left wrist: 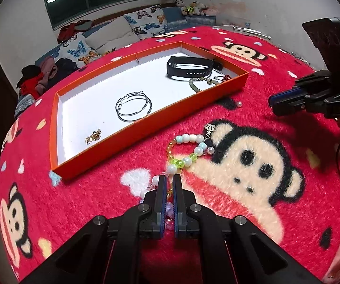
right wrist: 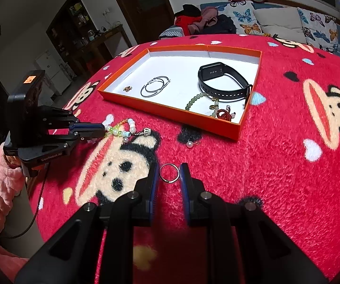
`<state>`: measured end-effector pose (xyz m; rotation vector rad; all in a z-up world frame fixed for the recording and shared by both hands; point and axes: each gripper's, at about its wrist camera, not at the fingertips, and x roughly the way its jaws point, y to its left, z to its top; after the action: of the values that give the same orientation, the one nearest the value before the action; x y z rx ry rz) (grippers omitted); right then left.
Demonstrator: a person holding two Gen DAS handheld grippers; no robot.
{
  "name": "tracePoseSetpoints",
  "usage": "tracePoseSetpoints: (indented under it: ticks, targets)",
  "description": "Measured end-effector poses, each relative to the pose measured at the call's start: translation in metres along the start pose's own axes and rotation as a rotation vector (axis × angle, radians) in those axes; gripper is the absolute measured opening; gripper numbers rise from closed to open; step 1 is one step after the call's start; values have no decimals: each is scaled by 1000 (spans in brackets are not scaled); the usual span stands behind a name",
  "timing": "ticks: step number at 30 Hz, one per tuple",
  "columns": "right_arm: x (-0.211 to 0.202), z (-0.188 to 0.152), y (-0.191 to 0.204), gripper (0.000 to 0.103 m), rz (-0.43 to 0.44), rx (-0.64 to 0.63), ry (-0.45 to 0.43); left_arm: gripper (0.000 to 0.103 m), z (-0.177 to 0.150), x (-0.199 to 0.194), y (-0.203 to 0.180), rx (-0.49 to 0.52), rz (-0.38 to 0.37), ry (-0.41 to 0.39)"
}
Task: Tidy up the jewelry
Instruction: 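Close the left gripper on the pastel beaded bracelet and lift it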
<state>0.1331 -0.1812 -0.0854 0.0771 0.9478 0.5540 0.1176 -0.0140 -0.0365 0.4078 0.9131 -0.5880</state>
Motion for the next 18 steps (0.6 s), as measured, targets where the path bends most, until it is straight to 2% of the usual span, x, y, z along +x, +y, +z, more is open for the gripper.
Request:
tracePoseSetpoints:
  ticks: [5, 7, 8, 9, 11, 14, 16, 17, 18]
  targets:
    - [4, 0, 1, 19, 0, -3, 9, 6, 6, 5, 2, 24, 26, 0]
    - [5, 0, 1, 19, -1, -3, 11, 13, 8, 7, 1, 42, 41, -3]
    - [5, 0, 2, 19, 0, -3, 12, 27, 8, 7, 2, 55, 65, -7]
    - [6, 1, 2, 19, 0, -4, 13, 50, 8, 6, 2, 59, 82, -12]
    - [6, 1, 3, 19, 0, -6, 13, 74, 6, 5, 5, 57, 101, -25]
    - [7, 2, 3, 19, 1, -5, 14, 71, 0, 5, 9, 50, 75, -29]
    - [9, 3, 2, 19, 2, 0, 20, 61, -2, 6, 14, 14, 48, -33]
    - [10, 3, 1, 19, 2, 2, 22, 50, -3, 6, 16, 0, 36, -36]
    - [11, 3, 2, 19, 2, 2, 24, 44, -2, 5, 20, -23, 19, -44]
